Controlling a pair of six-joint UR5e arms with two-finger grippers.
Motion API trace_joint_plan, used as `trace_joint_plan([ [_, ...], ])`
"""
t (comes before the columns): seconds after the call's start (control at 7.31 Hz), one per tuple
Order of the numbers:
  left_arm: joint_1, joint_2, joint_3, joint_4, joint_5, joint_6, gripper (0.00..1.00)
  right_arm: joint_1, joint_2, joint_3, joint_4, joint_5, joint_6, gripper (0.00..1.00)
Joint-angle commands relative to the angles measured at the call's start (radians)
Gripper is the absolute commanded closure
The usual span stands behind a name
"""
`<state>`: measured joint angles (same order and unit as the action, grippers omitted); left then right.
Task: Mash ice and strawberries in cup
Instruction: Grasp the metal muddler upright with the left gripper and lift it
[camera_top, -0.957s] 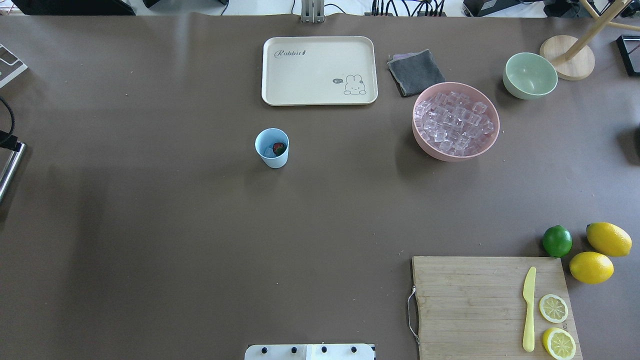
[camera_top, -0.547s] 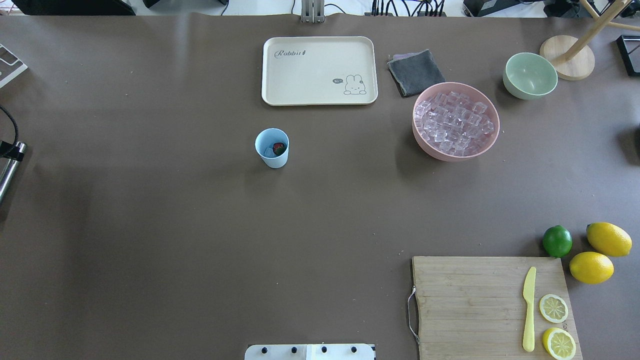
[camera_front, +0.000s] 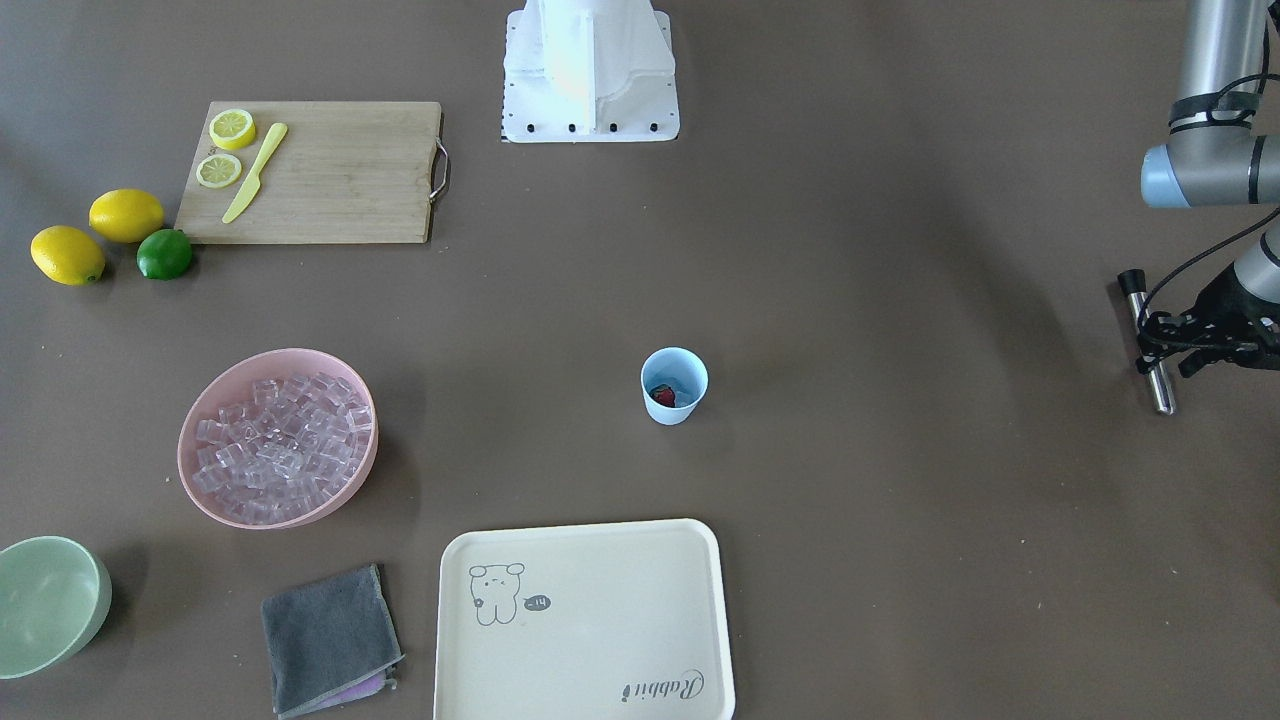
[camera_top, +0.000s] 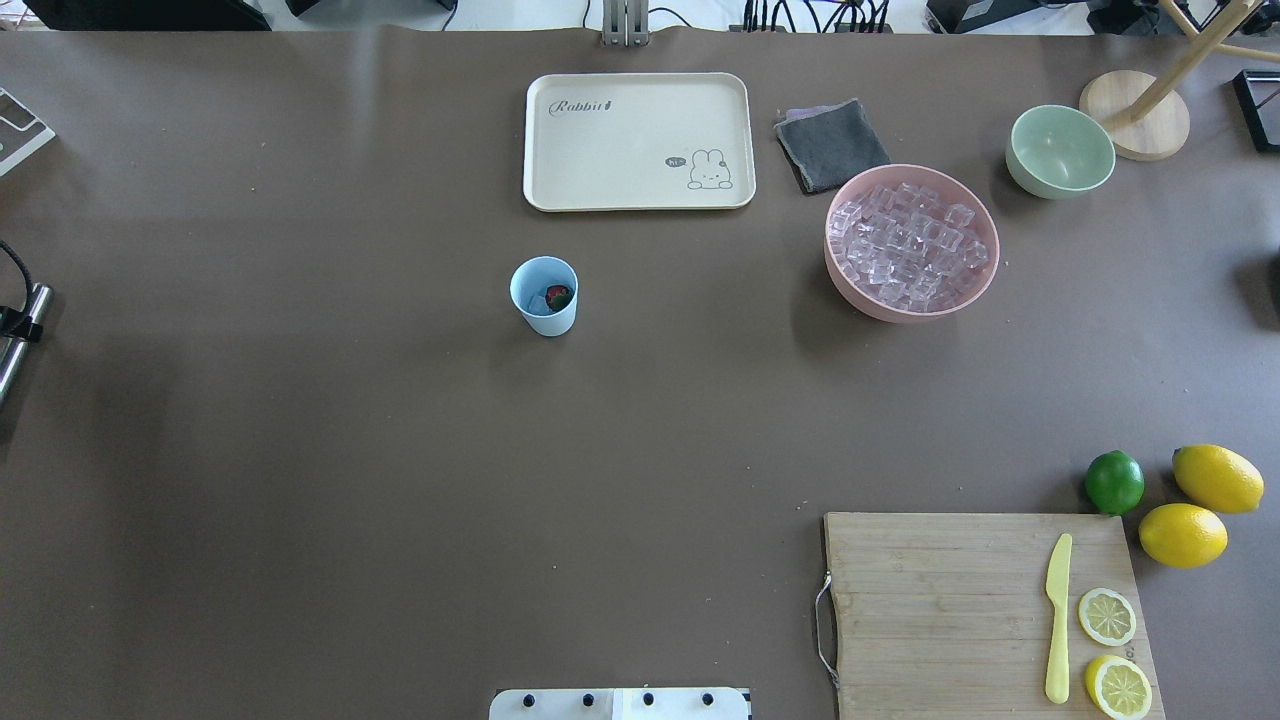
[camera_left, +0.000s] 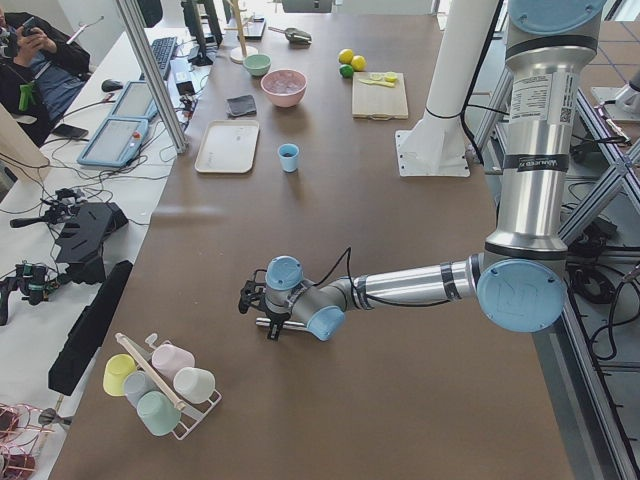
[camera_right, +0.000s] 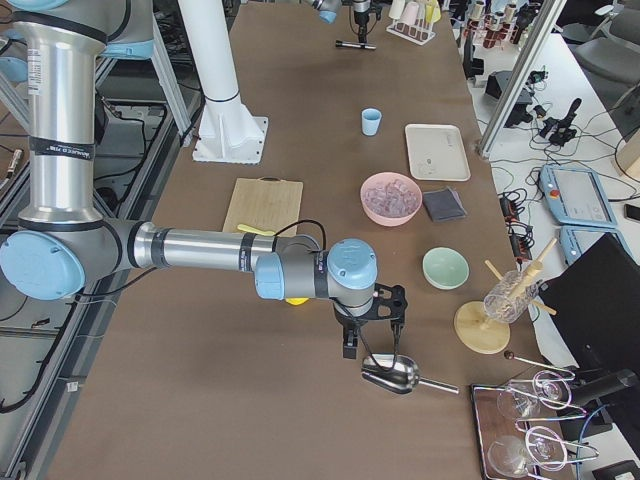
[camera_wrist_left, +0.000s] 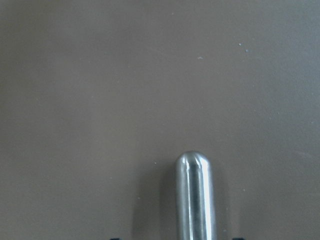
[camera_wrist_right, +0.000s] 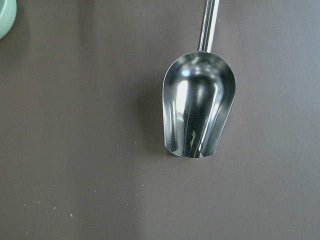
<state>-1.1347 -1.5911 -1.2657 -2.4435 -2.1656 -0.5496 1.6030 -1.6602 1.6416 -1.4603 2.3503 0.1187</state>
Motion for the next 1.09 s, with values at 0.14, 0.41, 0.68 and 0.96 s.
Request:
trace_joint_plan([
  [0.14, 0.003, 0.002, -0.029, -0.009, 0.000, 0.000, 0.85, 0.000, -0.003, 0.001, 0.000, 0.001, -0.001, 0.00],
  [0.41, 0.001, 0.005, -0.090, -0.014, -0.008, 0.014, 0.87, 0.000, -0.003, 0.007, 0.000, 0.001, -0.001, 0.00],
  [0.68, -0.002, -0.054, -0.205, -0.012, 0.007, 0.013, 0.87, 0.000, -0.003, 0.012, 0.000, 0.000, -0.001, 0.00],
  [0.96, -0.002, -0.204, -0.256, -0.014, 0.036, -0.035, 0.87, 0.002, -0.024, 0.046, 0.000, -0.005, -0.001, 0.00],
])
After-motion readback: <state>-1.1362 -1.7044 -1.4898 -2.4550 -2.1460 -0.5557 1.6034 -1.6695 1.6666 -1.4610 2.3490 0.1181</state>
